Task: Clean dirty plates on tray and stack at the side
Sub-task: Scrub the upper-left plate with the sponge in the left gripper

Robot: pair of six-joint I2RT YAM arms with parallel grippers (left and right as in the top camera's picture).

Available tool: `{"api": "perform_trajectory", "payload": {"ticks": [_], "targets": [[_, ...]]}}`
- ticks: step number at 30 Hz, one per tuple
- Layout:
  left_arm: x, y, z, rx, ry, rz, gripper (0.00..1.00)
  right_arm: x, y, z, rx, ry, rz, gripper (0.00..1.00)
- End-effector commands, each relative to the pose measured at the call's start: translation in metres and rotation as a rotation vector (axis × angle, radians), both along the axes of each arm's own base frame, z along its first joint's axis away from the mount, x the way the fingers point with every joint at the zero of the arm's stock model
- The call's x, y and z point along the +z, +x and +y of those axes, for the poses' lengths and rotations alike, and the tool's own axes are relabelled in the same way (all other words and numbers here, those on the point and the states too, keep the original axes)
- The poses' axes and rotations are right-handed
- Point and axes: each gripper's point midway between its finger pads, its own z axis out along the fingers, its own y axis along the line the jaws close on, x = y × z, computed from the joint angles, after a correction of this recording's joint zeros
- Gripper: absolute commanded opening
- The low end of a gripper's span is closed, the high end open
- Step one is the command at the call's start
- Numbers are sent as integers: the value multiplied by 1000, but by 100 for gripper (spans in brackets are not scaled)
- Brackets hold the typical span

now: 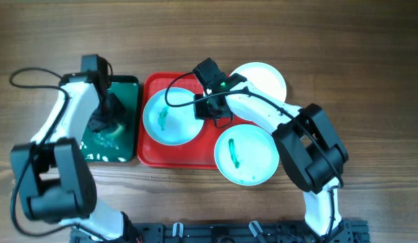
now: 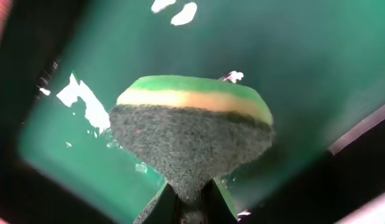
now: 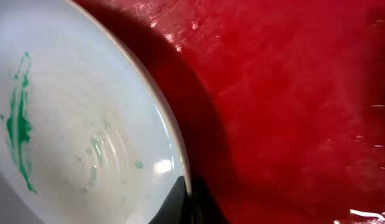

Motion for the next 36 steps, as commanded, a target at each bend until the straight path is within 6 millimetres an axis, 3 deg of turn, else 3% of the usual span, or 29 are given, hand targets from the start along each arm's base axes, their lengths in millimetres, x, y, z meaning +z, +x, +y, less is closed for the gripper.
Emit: {"api": "perform_trajectory", "payload": {"ticks": [1, 7, 16, 21, 26, 32, 36], "targets": [[57, 16, -20, -154, -92, -150, 4, -12, -17, 13, 116, 86, 78, 4], [59, 15, -70, -352, -253, -169, 4, -8, -16, 9, 163, 141, 100, 4], [16, 19, -132, -607, -264, -65, 4, -7, -14, 3, 191, 154, 100, 4], [-32, 10, -132, -650, -158, 93, 4, -8, -15, 2, 191, 150, 105, 4], [-59, -4, -143, -690, -149, 193, 4, -9, -13, 0, 186, 141, 98, 5], [-51, -48, -203, -915, -401, 276, 4, -8, -11, 1, 184, 145, 92, 4], [-52, -43, -196, -877, -387, 268, 4, -8, -11, 1, 185, 146, 91, 4]]}}
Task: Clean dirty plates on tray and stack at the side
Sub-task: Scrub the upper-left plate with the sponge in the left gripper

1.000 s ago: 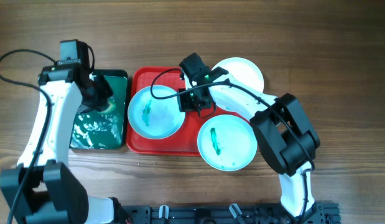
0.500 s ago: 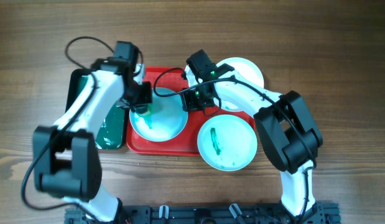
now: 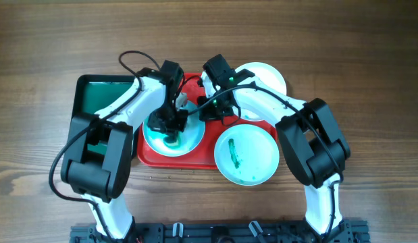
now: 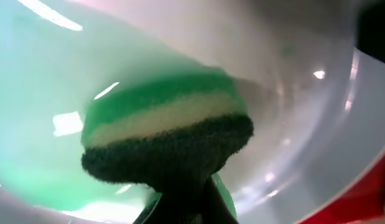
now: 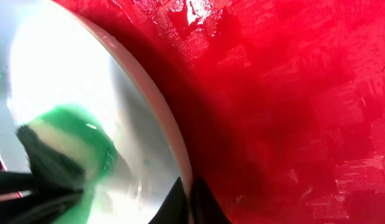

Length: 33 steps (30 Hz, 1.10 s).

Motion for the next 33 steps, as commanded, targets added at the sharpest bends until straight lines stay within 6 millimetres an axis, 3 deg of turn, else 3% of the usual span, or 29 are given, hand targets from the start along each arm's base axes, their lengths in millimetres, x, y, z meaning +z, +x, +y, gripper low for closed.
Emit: {"api": "perform_trajectory", "payload": {"ticks": [1, 6, 10, 12, 18, 19, 20, 23, 29, 33], "targets": [[-11, 1, 1, 47, -19, 22, 4, -9, -1, 1, 6, 8, 17, 4], [-9, 53, 96, 498, 433, -250, 4, -9, 2, 1, -20, 2, 17, 4], [1, 63, 119, 594, 570, -361, 4, -11, 5, -4, -52, -29, 9, 5], [-1, 61, 112, 601, 548, -349, 4, -16, 6, -13, -116, -85, 25, 4], [-16, 44, 58, 536, 253, -151, 4, -23, -13, -29, -140, -161, 105, 4], [-16, 41, 46, 490, 185, -116, 4, -24, -14, -30, -140, -164, 108, 4], [-12, 30, 7, 358, -41, -20, 4, -24, -14, -29, -140, -148, 111, 4], [-2, 20, -25, 250, -230, 34, 4, -24, -11, -29, -143, -139, 105, 4], [0, 23, -38, 224, -268, 17, 4, -23, -9, -29, -144, -136, 101, 4], [-4, 49, -33, 289, -244, -81, 4, -23, -7, -28, -145, -130, 94, 4]]}}
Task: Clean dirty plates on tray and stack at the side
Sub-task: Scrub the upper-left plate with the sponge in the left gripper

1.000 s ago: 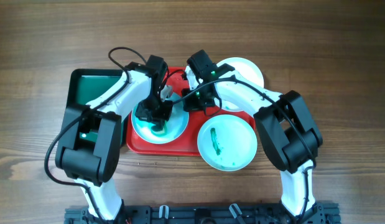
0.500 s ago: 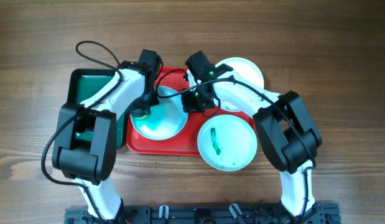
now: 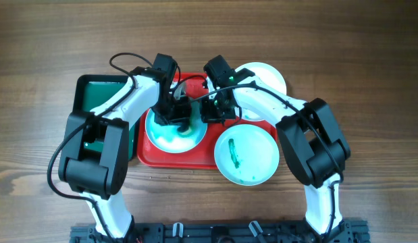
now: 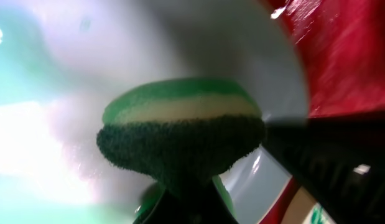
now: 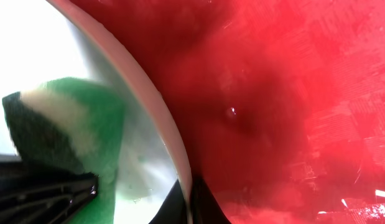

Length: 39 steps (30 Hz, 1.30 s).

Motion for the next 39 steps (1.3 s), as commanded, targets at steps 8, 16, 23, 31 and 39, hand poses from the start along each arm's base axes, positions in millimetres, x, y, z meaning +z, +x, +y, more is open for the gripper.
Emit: {"api": "perform_trajectory", "payload": {"ticks": [8, 16, 23, 31, 39], "targets": [[-12, 32, 116, 470, 638, -150, 4, -18, 2, -13, -25, -57, -5, 4], [-13, -43, 81, 226, 475, 193, 4, -17, 5, -12, -25, -50, -16, 4], [-9, -31, 20, 59, 105, 154, 4, -17, 5, -12, -25, -50, -16, 4], [-17, 36, 47, 273, 280, -105, 4, -17, 5, -12, -25, -50, -16, 4], [83, 75, 100, 406, 487, -244, 4, -17, 6, -12, -25, -52, -19, 4]]}}
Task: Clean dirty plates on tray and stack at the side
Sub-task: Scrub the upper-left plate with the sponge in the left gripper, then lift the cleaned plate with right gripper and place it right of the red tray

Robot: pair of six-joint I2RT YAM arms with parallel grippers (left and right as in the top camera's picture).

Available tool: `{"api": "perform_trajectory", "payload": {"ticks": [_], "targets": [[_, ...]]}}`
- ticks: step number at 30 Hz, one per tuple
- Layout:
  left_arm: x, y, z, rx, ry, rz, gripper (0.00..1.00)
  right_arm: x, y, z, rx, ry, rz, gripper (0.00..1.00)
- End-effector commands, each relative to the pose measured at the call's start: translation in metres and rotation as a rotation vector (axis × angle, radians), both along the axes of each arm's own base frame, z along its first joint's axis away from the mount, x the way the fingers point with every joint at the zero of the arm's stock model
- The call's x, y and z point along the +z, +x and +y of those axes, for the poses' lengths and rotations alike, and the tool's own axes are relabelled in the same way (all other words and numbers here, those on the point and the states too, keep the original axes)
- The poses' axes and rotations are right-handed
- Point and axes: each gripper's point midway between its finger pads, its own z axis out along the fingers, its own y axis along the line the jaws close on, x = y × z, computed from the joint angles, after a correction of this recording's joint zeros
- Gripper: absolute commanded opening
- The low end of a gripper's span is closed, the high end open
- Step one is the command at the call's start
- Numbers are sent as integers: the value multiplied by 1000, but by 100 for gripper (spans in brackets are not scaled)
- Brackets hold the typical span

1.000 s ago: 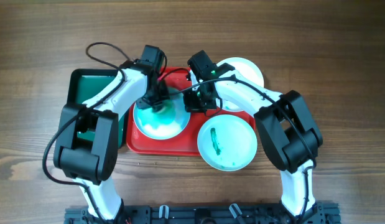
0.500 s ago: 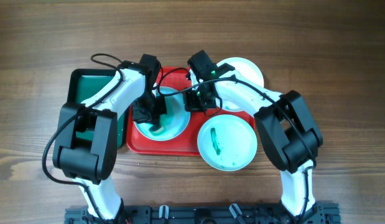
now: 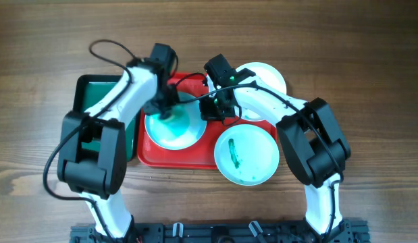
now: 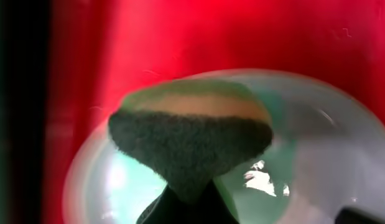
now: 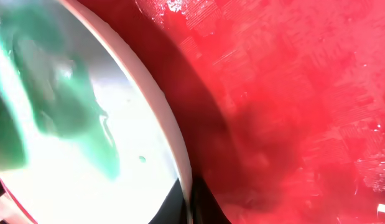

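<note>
On the red tray lies a white plate filmed with green wash. My left gripper is shut on a green, yellow and dark sponge, held at the plate's far-left rim. At the plate's right edge, my right gripper is shut on the rim. A second plate with a green streak overlaps the tray's front right corner. A clean white plate sits on the table beyond the tray's right end.
A dark green basin holding green liquid stands left of the tray, partly under my left arm. Bare wooden table surrounds everything. The arms' bases and a black rail line the near edge.
My left gripper has moved the sponge from the plate's right-hand part to its far-left rim. My right gripper still pinches the same rim. The plate has not shifted.
The sponge was first in the green basin while the tray plate bore a green streak and my right gripper pinched its rim. Then the sponge sat on the plate's near middle, then further right, and now at the far-left rim. The streak has become a pale green film.
</note>
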Motion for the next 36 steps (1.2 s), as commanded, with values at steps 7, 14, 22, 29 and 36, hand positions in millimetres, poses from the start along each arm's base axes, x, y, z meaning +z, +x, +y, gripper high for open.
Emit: {"api": "perform_trajectory", "payload": {"ticks": [7, 14, 22, 29, 36], "targets": [[139, 11, 79, 198, 103, -177, 4, 26, 15, -23, -41, -97, -129, 4], [132, -12, 130, 345, 88, -74, 4, 102, 32, -62, -106, -380, -464, 4], [132, -13, 153, 411, 87, -82, 4, 170, 17, -58, -91, -780, -913, 4], [132, -9, 153, 411, 85, -95, 4, 218, -13, -29, -83, -921, -1211, 4], [132, -9, 153, 411, 85, -95, 4, 254, -26, -20, -75, -1055, -1380, 4]]}}
